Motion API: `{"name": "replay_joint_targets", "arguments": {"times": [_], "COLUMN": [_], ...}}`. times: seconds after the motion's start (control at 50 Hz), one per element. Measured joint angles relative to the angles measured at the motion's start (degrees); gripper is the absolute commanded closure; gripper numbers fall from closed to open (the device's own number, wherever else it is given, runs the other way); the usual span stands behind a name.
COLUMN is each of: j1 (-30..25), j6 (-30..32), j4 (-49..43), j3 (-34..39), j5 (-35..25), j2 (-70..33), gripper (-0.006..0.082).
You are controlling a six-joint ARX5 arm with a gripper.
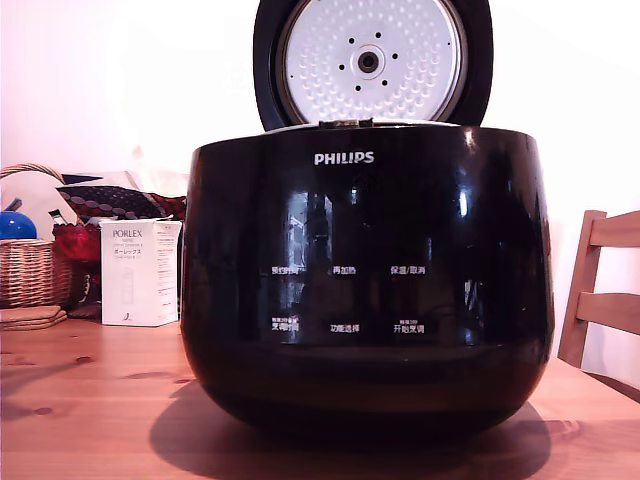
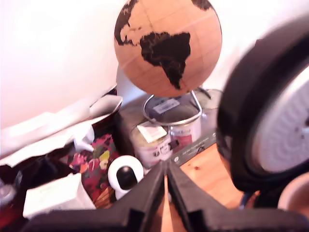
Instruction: Close the rice cooker by pressing the lid down with medium force
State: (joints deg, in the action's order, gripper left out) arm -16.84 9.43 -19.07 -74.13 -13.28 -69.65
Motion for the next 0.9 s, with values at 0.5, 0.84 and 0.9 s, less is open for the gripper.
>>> {"name": "replay_joint_targets", "arguments": {"times": [0.5,0.84,0.9], "j1": [5.3,5.3,5.1], "j6": [0.0,-1.9,-3.1], "j4": [-13.2,-15.7,-15.7], "j3": [-33.5,-50.3,-51.4], "j5": [-16.6,-20.6,-21.6], "j2": [-22.2,-35.4,-37.0], "gripper": [0.0789,0.0789,0.0789]}}
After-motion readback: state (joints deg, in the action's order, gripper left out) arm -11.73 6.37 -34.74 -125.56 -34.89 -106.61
